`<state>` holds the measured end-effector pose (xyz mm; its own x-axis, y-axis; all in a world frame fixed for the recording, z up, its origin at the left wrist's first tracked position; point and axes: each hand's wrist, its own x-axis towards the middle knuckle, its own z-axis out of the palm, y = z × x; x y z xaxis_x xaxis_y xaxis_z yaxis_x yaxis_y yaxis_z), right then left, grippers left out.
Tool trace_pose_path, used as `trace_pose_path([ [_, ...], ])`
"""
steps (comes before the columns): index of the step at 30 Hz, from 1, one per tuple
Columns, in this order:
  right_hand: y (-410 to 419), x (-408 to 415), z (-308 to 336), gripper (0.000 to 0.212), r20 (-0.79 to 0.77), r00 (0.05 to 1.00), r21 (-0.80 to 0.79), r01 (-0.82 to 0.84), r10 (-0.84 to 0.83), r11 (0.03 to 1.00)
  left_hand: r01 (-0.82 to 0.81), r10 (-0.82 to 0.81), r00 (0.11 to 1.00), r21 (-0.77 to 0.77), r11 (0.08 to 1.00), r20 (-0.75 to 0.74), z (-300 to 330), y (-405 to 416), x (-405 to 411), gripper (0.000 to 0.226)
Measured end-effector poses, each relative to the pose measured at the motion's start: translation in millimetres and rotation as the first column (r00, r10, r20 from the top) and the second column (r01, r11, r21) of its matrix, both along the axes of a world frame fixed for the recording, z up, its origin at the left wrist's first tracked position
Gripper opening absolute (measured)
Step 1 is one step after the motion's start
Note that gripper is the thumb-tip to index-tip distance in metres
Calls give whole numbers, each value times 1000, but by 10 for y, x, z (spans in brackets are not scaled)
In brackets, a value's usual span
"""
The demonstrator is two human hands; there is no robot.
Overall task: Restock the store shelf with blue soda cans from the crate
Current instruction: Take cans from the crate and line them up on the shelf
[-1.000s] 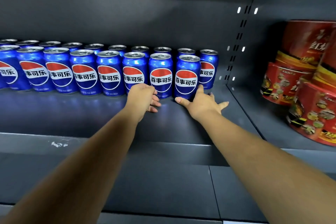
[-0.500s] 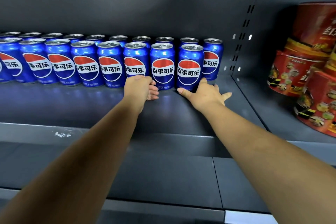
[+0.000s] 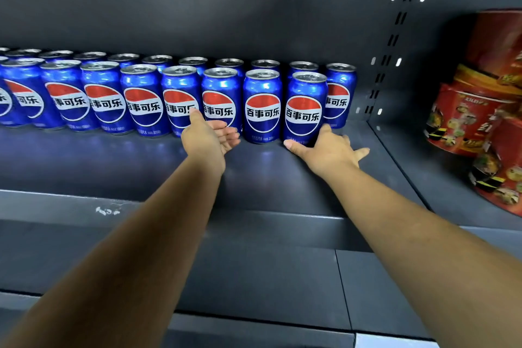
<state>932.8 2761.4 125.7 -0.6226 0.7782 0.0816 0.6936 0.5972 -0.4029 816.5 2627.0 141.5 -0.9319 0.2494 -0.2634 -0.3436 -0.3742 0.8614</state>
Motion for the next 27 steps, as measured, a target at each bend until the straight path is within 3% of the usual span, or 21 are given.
trace_pose_path([
  [7, 15, -3, 12, 91, 15, 1000, 8, 15, -15, 1000, 0, -1, 998, 10, 1000, 57, 33, -24, -34, 58],
  [27, -182, -27, 121, 92, 44, 996, -58, 83, -80, 995, 184, -200, 954, 89, 979, 225, 120, -299, -133, 63],
])
